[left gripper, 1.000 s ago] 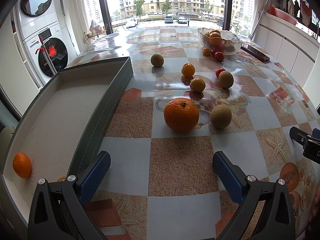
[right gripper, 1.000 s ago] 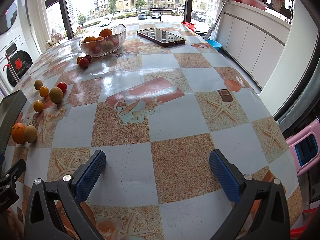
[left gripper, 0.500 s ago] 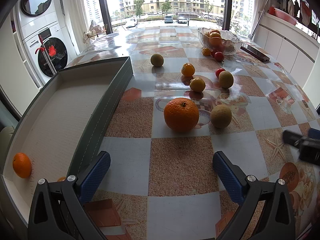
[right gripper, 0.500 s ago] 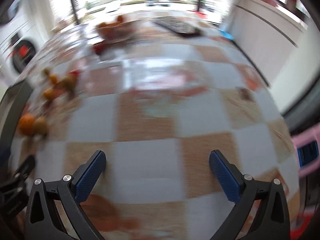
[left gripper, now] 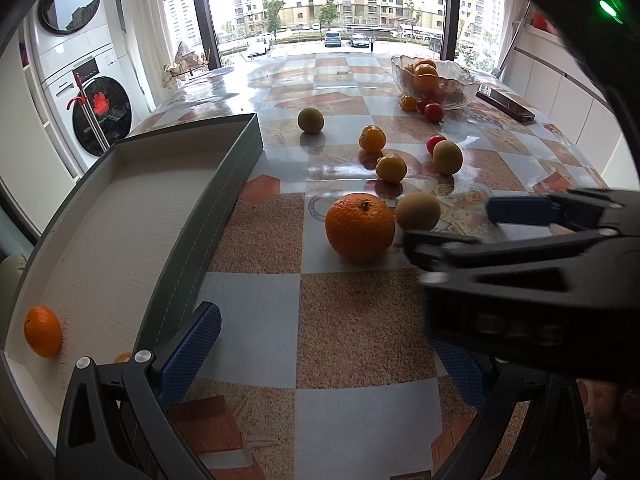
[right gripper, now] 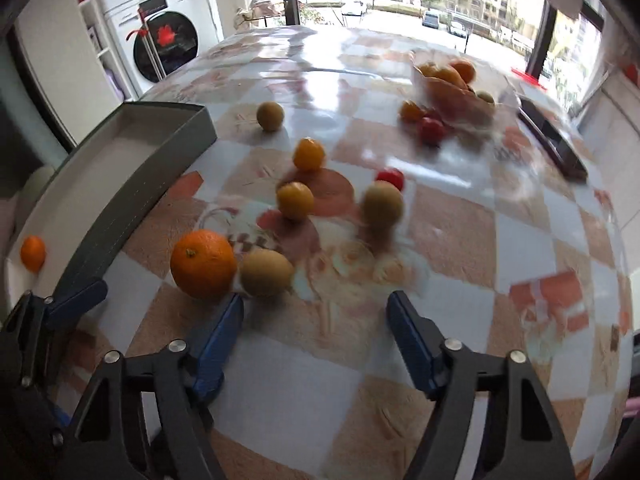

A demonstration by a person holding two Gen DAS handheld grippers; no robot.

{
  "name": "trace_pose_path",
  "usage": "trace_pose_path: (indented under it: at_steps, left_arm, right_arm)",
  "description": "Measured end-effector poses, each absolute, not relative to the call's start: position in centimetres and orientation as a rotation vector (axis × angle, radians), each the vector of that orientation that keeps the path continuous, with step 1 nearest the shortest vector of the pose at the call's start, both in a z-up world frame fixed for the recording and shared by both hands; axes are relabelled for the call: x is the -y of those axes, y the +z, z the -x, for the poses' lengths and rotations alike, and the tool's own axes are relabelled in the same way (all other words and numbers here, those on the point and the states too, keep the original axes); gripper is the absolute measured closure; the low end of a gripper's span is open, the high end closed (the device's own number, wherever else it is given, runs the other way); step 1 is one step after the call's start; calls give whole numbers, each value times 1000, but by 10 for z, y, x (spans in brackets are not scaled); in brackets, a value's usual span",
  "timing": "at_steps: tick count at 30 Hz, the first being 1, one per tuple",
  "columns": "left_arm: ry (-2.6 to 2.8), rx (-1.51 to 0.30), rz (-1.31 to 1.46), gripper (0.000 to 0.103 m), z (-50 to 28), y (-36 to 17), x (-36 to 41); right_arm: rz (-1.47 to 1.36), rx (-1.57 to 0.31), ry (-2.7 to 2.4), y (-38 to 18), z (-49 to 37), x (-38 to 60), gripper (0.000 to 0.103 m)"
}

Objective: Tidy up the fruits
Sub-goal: 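Grasp a brown round fruit with the right tool while the left tool grasps a large orange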

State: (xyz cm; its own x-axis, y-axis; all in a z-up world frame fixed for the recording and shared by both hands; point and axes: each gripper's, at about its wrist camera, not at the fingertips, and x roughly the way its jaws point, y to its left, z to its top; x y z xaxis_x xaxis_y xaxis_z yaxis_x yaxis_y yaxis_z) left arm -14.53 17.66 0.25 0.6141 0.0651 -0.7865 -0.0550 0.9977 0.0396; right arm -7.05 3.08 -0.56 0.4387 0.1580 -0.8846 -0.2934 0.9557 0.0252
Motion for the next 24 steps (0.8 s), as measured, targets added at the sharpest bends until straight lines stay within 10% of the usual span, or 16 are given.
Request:
trace_pose_path:
  at_steps: [6,24]
  left_arm:
    - [69,-907,-12,0,145,2,-177]
    - [77,-974,-85,3,80,11,-154]
  right_arm:
    - [124,-1071,334,-4,66,-42,74]
    - [-112,-1059,195,4,108,64,74]
